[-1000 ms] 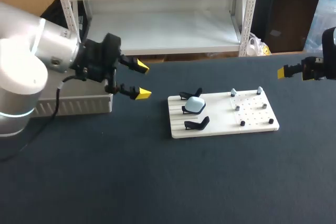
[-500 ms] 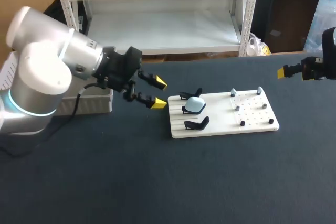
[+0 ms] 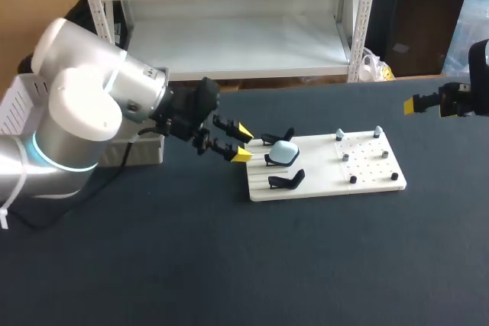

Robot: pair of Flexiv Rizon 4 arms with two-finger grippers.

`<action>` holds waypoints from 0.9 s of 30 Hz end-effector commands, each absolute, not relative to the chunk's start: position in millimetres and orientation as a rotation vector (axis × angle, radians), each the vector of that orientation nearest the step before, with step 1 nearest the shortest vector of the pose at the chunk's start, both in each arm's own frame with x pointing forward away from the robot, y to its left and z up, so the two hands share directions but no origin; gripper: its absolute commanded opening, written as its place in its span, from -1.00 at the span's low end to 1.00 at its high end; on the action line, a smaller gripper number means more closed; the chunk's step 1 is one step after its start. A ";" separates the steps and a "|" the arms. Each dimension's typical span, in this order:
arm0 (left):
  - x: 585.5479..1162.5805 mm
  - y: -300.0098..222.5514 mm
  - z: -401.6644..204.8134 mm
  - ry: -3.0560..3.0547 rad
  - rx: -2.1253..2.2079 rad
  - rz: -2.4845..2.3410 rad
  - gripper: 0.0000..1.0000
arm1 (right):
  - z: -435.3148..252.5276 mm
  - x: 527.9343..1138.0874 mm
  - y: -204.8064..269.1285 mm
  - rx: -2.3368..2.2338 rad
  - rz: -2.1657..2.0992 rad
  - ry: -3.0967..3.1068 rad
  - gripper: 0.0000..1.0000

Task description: Pick up each earbud case from the left stands, insert the matching earbuds, close the lid, and place the case in the box.

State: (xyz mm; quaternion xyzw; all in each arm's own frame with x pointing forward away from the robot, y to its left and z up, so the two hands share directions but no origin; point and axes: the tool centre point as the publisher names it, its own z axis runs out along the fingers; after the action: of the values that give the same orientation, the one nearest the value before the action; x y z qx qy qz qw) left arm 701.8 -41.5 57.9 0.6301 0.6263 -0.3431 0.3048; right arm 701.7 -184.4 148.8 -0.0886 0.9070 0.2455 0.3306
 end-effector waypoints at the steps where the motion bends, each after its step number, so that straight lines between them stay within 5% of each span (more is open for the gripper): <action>1: 709.6 -52.3 48.5 1.660 1.682 -0.921 0.03 | 148.6 701.8 -184.8 -0.233 0.642 2.372 1.00; 27: 732.8 -82.1 28.6 1.670 1.687 -0.938 0.00 | 148.6 701.8 -184.8 -0.233 0.642 2.372 1.00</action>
State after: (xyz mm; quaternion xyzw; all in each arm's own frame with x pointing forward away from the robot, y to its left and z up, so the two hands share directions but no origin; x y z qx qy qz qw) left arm 725.3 -78.5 30.4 0.6304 0.6277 -0.3483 0.2956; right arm 701.7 -184.5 148.8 -0.0886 0.9070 0.2455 0.3306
